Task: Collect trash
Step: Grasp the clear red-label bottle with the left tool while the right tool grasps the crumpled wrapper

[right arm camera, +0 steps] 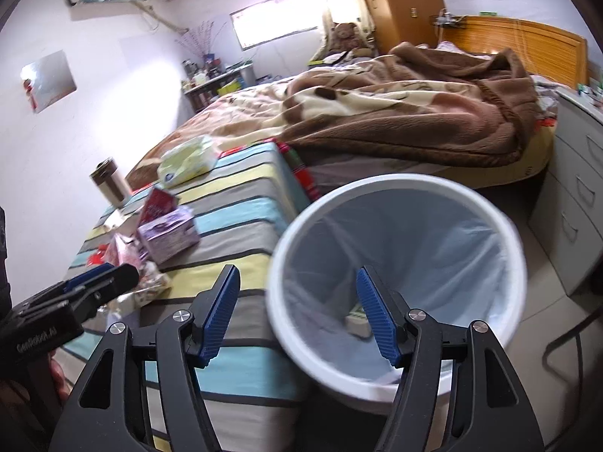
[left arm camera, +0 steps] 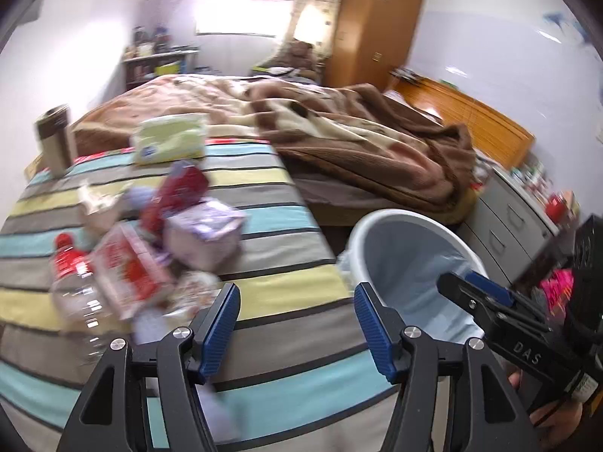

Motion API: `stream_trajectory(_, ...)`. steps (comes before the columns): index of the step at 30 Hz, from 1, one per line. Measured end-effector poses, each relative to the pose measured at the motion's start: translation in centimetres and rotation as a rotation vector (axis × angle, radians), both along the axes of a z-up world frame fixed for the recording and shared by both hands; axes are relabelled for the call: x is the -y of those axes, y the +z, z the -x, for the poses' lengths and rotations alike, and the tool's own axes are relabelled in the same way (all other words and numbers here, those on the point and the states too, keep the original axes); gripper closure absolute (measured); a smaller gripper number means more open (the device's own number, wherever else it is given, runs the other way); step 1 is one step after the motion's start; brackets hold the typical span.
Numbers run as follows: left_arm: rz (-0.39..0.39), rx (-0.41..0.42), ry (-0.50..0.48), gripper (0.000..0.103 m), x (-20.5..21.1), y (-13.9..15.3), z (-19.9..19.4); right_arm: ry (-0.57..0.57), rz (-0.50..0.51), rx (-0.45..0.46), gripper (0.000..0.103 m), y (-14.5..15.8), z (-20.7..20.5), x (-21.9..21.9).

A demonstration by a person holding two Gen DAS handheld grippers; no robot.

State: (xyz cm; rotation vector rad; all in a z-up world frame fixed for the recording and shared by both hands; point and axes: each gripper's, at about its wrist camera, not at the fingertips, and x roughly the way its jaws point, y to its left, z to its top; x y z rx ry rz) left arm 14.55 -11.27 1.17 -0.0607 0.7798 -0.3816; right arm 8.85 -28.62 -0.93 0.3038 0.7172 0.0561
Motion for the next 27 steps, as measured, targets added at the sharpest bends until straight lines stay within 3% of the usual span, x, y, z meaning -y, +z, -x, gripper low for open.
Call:
stream_trajectory(15, 0.007, -0.024, 0.277, 0.04, -13.3, -1.1, -1.7, 0.137, -0.136, -0.082, 0.035, -1.5, -2.8, -7.2)
stream_trajectory(27, 0.085, -0.109, 0.322, 0.039, -18.1, -3.3, -3.9, 0.197, -0.155, -0.158, 0.035, -2.3, -5.2, -11.3)
